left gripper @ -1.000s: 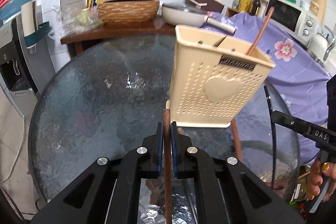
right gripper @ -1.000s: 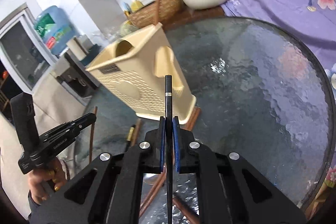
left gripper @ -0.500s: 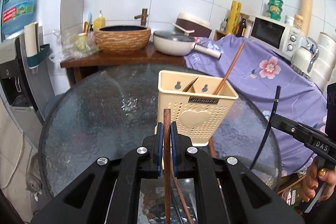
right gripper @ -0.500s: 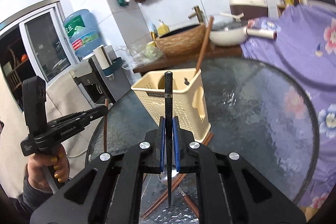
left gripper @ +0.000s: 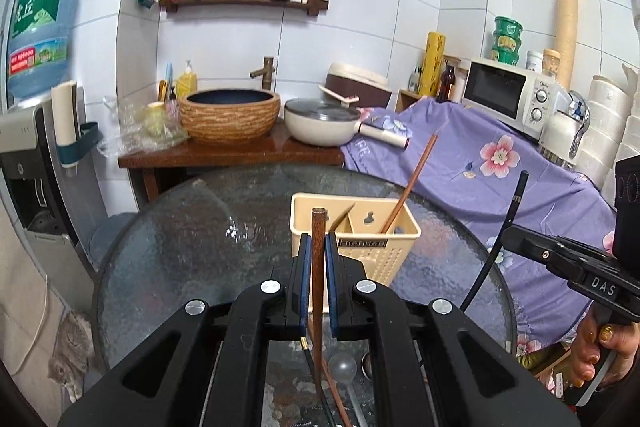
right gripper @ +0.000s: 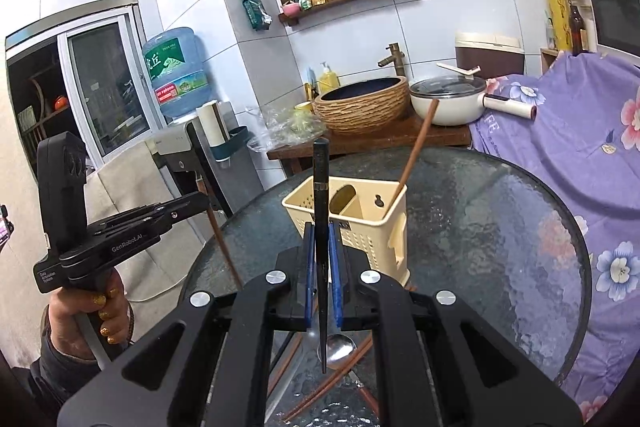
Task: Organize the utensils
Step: 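Lift the brown chopstick with the left tool over the holder while the right tool carries its chopstick there, then lower both chopsticks into the cream holder and open both tools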
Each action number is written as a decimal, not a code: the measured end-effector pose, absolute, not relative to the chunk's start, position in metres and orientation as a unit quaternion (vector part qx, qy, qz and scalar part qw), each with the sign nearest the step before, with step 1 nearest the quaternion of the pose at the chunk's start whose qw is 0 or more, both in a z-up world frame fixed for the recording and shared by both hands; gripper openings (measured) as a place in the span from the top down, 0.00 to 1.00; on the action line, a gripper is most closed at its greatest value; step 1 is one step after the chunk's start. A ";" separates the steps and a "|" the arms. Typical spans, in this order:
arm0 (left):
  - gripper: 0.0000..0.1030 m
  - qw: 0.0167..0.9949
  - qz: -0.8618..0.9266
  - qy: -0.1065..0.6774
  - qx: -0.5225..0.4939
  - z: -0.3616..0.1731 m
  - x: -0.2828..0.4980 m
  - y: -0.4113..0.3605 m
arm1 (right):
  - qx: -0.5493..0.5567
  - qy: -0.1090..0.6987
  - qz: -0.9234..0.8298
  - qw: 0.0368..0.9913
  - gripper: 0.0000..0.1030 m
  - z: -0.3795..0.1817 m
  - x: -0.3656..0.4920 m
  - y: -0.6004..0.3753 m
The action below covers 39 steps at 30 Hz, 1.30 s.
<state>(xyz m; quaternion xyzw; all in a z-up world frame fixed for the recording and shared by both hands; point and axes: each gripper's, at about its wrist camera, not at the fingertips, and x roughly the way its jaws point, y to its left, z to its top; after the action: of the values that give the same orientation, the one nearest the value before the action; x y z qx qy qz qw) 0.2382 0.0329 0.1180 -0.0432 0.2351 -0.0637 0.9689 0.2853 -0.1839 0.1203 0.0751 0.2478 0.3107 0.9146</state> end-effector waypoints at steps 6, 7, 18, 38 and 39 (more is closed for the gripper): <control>0.93 0.972 -0.069 0.222 -0.041 0.135 0.240 0.030 | 0.067 0.245 0.313 0.915 0.93 0.135 0.288 -0.178; 0.93 0.972 -0.071 0.221 -0.040 0.138 0.241 0.029 | 0.067 0.246 0.315 0.914 0.93 0.136 0.289 -0.177; 0.93 0.982 -0.078 0.169 -0.037 0.208 0.249 0.029 | 0.064 0.214 0.310 0.924 0.93 0.200 0.307 -0.174; 0.93 0.987 -0.014 0.132 -0.093 0.227 0.329 0.038 | 0.059 0.170 0.223 0.958 0.93 0.219 0.375 -0.151; 0.93 0.987 -0.014 0.134 -0.093 0.222 0.330 0.038 | 0.061 0.174 0.222 0.958 0.93 0.213 0.376 -0.150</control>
<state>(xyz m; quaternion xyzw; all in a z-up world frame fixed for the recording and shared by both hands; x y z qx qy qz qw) 0.3304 0.0379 0.2216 -0.0927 0.1338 -0.0135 0.9866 0.3764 -0.1503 0.2126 0.0607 0.1738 0.2216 0.9576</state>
